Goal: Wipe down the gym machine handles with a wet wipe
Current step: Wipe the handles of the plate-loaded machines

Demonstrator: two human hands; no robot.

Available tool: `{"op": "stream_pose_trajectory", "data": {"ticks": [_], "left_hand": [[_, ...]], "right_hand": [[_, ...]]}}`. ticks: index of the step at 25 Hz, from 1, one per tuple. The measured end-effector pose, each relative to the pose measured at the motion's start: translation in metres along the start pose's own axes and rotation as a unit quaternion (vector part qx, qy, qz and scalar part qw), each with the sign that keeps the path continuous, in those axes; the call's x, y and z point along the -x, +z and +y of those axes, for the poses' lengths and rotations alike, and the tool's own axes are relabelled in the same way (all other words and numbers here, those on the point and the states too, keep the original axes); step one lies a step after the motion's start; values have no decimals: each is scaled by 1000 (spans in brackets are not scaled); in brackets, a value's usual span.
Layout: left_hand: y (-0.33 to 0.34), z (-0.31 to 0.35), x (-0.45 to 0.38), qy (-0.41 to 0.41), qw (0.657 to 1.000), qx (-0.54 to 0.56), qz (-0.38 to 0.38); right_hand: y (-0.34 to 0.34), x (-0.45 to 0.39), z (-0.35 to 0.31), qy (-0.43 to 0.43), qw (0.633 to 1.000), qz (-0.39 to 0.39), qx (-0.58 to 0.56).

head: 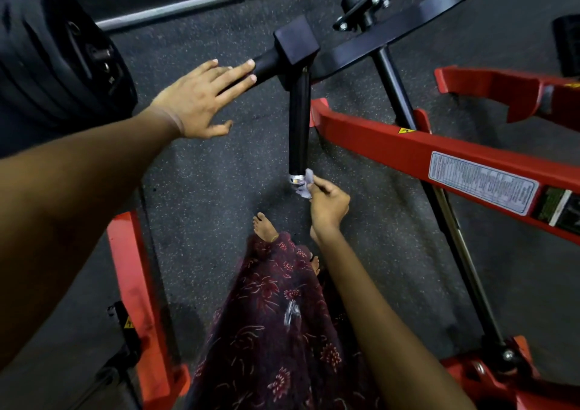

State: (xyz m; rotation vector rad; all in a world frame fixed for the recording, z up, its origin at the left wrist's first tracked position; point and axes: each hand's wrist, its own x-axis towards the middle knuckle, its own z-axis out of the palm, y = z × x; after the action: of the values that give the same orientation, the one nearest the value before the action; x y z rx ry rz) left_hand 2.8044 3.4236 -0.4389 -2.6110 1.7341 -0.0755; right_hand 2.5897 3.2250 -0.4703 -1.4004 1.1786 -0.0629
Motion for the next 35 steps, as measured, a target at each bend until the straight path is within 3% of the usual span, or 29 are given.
{"op": "stream_pose_trajectory", "data": {"ticks": [3, 5, 6, 8, 11, 12, 13, 14, 16, 19, 21, 23, 26, 30, 32, 35], "left_hand": [[-3, 0, -1, -7, 1000, -3, -5], [-4, 2, -1, -8, 1000, -1, -6], [-4, 2, -2, -6, 1000, -4, -5], [-4, 1, -3, -6, 1000, -6, -8], [-4, 1, -2, -5, 1000, -10, -11], [-5, 1, -2, -7, 1000, -10, -12], [-5, 1, -3, -9, 1000, -8, -14], [-5, 2, -4, -9, 1000, -5, -16], [-5, 1, -3, -3, 1000, -4, -13], [-5, 0, -2, 0, 1000, -7, -9], [-5, 0, -2, -1, 1000, -1, -8], [-3, 0, -2, 1, 1000, 1, -4], [0, -2, -1, 9, 1000, 1, 2], [-2, 0, -2, -9, 1000, 15, -9], [-3, -1, -3, -4, 1000, 7, -7], [-5, 2, -4, -12, 1000, 4, -18]], "right_hand": [[6, 4, 2, -37, 999, 5, 9], [9, -4, 1, 70, 993, -16, -90], [11, -9, -1, 155, 971, -48, -175], [13, -11, -2, 298, 881, -108, -352], [21, -4, 5, 408, 754, -120, -501], [25, -1, 6, 418, 726, -121, -533], [28, 0, 7, 419, 720, -116, -540], [27, 0, 7, 404, 738, -113, -528], [17, -4, 6, 323, 818, -126, -459], [-3, -16, 3, 105, 963, -122, -217], [-7, -20, 1, -88, 990, -106, -32], [-7, -18, 4, -270, 955, -62, 105], [-9, -15, 19, -481, 849, -46, 214], [6, -7, 26, -573, 731, -166, 332], [9, -3, 10, -593, 727, -140, 317], [8, -12, -37, -611, 748, -13, 260]]}}
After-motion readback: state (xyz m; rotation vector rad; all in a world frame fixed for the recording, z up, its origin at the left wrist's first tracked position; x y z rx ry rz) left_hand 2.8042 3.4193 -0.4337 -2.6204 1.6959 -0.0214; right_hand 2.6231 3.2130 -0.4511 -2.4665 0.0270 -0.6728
